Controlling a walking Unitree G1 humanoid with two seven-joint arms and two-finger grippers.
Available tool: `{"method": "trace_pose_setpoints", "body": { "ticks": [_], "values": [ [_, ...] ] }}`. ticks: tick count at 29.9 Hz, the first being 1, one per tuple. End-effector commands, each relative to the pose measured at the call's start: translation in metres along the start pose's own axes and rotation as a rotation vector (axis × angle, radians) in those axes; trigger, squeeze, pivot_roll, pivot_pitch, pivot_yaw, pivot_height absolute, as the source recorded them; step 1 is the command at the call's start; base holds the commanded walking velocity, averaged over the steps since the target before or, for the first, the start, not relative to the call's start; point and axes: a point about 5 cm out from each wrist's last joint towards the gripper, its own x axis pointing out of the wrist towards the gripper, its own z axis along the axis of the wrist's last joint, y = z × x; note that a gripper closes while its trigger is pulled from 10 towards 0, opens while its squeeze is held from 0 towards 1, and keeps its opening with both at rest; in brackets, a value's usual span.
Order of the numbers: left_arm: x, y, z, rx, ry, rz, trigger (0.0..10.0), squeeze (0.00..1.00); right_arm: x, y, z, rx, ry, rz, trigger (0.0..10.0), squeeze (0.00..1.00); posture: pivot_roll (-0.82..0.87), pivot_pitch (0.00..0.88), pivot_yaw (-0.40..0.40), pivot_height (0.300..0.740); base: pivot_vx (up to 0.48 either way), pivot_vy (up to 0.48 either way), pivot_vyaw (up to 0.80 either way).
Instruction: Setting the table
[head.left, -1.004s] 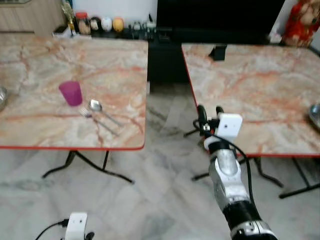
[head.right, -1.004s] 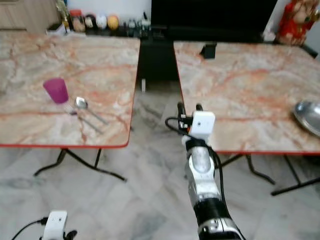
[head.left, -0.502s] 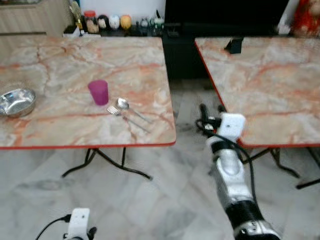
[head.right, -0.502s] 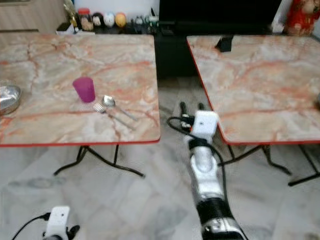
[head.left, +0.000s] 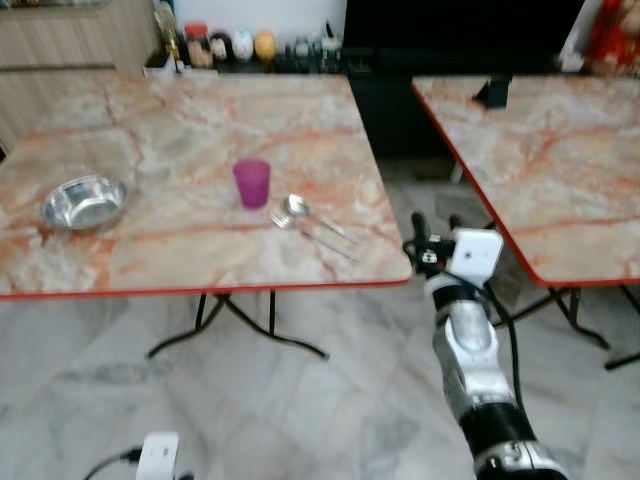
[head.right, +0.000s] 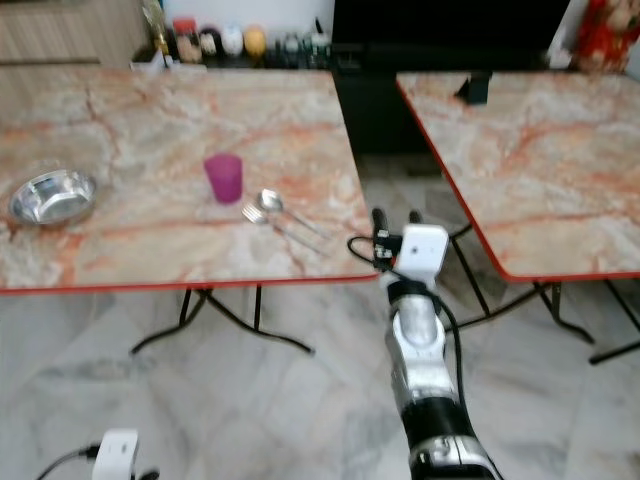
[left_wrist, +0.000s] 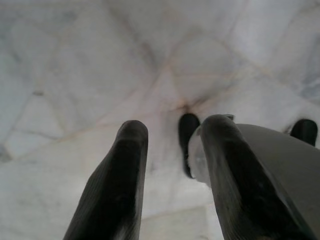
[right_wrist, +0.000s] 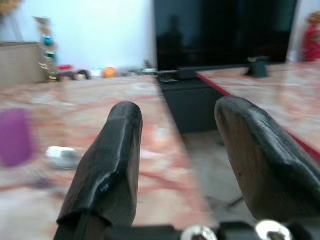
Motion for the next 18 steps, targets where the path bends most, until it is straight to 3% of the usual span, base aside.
{"method": "trace_pose_setpoints", "body": {
  "ticks": [1, 8, 18],
  "values": [
    [0.000, -0.002, 0.001, -0.002, -0.009, -0.008, 10.0, 0.00, 0.001, 0.001, 0.003, -0.006, -0.008, 0.009, 10.0, 0.00, -0.03, 0.000, -0.046, 0.740, 0.000, 0.330, 0.00],
    [0.000, -0.002, 0.001, -0.001, -0.008, -0.007, 10.0, 0.00, 0.002, 0.002, 0.003, -0.005, -0.010, 0.016, 10.0, 0.00, -0.03, 0.000, -0.050, 0.740, 0.000, 0.329, 0.00],
    [0.006, -0.014, 0.020, 0.008, -0.027, -0.018, 10.0, 0.00, 0.002, 0.004, 0.002, -0.001, -0.008, 0.027, 10.0, 0.00, -0.03, 0.000, -0.050, 0.740, 0.000, 0.326, 0.00]
  ]
}}
